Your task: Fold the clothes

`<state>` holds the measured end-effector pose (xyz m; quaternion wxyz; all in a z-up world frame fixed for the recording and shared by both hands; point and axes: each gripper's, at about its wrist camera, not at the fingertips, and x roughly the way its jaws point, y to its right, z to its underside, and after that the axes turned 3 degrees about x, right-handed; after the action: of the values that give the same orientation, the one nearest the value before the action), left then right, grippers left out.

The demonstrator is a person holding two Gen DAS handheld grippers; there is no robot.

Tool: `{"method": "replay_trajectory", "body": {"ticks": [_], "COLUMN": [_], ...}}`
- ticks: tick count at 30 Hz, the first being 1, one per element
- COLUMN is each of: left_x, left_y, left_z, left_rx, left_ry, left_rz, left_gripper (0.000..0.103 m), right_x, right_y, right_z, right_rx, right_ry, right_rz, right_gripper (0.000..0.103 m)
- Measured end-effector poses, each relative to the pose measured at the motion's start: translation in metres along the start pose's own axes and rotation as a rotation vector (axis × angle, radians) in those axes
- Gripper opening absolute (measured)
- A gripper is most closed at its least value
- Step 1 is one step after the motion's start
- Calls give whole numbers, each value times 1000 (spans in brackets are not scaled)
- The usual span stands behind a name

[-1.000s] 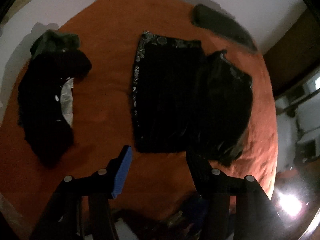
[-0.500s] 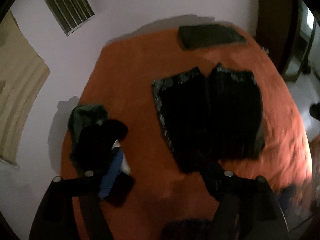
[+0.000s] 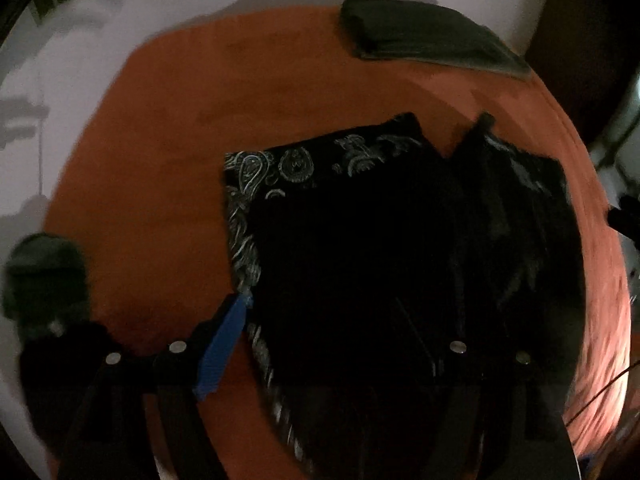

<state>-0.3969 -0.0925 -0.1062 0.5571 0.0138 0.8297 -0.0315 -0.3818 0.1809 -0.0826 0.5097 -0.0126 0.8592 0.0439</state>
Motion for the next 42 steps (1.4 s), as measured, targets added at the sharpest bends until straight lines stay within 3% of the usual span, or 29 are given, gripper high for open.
{"method": "replay_trajectory", "body": {"ticks": [3,7,10,13,15,18,22,25,30,34,39,42], "left_x": [26,31,42,44,37,25,29,39,45,54,81,102], "left_y": [-12,-29,-41,-39,-27,-9,19,52,85,105,135,148], "left_z": [-23,-53,-70,-84,-97,-109,-108,-103,-106,-122,-135,-132], "left_rx": [-97,-211,-332,-424,-402,-379,-414,-356,-194,-63,32,27], "left_ry": [-44,29,15,8,14,58,57,23,10,-24,-64,-90], "left_rz": [8,66,93,211,219,228,384,409,362,245,223,219], "left_gripper": [75,76,75,75,75,76,76,75,76,76,76,76], "right_x": [12,10,7,-10,-19,-14,-11,2,47,97,142,168], "right_y": [53,100,122,119,113,108,110,112,120,134,156,169], "right_z": [-20,-59,-85,-114,-134,-153,-172,-173,-156,-131,-106,-93], "right_rx": [92,222,343,329,296,283,328,354,385,430,464,480], "right_ry": [-75,-87,-114,-107,-99,-154,-156,-165,-207,-298,-328,-326], "right_rz": [19,-33,-35,-41,-17,9,-12,-43,-73,-146,-136,-122], "right_gripper": [47,47,47,47,47,48,48,48,48,48,48,48]}}
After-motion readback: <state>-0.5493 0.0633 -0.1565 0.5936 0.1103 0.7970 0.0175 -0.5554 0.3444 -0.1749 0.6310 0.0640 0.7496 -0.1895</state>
